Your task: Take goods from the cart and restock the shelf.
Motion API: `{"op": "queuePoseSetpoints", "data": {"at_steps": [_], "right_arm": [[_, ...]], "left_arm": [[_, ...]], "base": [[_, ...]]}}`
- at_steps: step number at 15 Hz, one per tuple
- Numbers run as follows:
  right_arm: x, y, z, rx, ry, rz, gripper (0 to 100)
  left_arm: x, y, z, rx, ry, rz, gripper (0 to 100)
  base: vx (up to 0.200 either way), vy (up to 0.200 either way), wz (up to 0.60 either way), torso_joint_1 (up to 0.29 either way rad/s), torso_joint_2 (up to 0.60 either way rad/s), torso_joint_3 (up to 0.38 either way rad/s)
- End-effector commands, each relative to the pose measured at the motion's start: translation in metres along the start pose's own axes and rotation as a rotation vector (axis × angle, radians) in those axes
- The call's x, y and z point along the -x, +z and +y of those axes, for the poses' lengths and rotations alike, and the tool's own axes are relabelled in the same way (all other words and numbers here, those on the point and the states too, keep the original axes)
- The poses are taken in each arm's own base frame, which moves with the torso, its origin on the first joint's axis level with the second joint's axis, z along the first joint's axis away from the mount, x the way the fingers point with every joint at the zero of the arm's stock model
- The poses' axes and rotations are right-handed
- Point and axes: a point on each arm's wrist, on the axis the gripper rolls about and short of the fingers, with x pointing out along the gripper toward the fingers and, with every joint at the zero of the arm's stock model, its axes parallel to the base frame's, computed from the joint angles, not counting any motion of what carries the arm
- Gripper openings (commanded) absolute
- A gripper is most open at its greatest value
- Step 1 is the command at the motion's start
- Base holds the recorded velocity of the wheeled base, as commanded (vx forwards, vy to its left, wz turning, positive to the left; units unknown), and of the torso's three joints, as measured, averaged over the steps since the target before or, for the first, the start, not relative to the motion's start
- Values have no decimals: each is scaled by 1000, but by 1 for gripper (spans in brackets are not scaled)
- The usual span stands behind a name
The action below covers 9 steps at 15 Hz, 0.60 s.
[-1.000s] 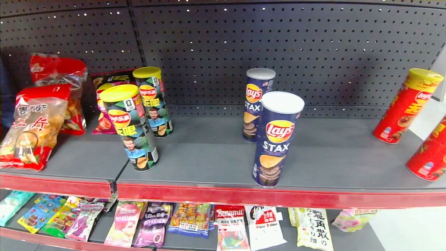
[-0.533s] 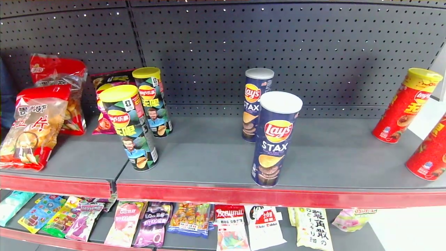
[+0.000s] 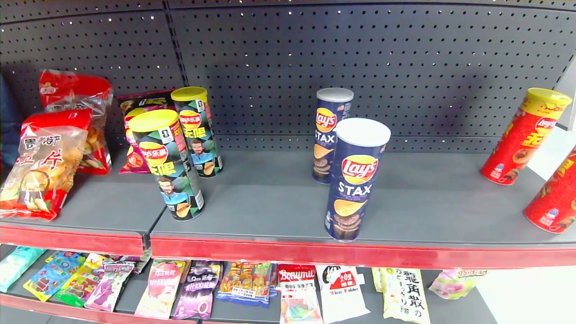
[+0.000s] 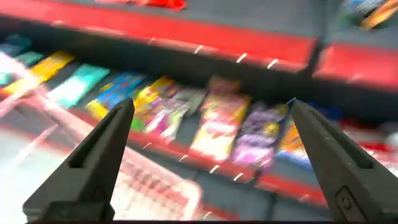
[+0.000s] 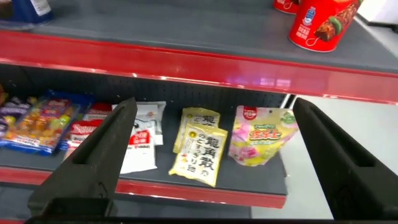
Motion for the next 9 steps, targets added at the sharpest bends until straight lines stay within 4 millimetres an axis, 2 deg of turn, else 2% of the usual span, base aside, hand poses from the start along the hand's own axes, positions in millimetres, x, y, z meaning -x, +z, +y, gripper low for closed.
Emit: {"op": "queuePoseSetpoints", "data": {"at_steps": [1,3,4,5,6,7,8,9], "right_arm": [[0,0,0,-28,2,-1,100],[0,0,0,-28,4,-3,100],[0,1,0,-11,8,-12,100],[2,13,-1,-2,31,-38,100],[0,39,-4,-2,46,-33,100],[-13,82,-10,-5,57,-12,100],[-25,108,-14,0,83,-3,100],[-40,123,-16,24,129,24,100]], "left_arm": [[-8,-18,-9,2,-262,-45,100],[-8,-18,-9,-17,-281,-30,100],[-8,-18,-8,-10,-217,-33,100],[-8,-18,-6,9,-119,-36,100],[-9,-19,-5,31,-76,-36,100],[-8,-19,-6,38,-129,-32,100],[-8,-19,-7,24,-207,-32,100],[-8,-22,-8,-35,-245,-9,100]], "base": [[0,0,0,0,0,0],[0,0,0,0,0,0],[0,0,0,0,0,0],[0,0,0,0,0,0],[0,0,0,0,0,0],[0,0,0,0,0,0],[0,0,0,0,0,0],[0,0,0,0,0,0]]}}
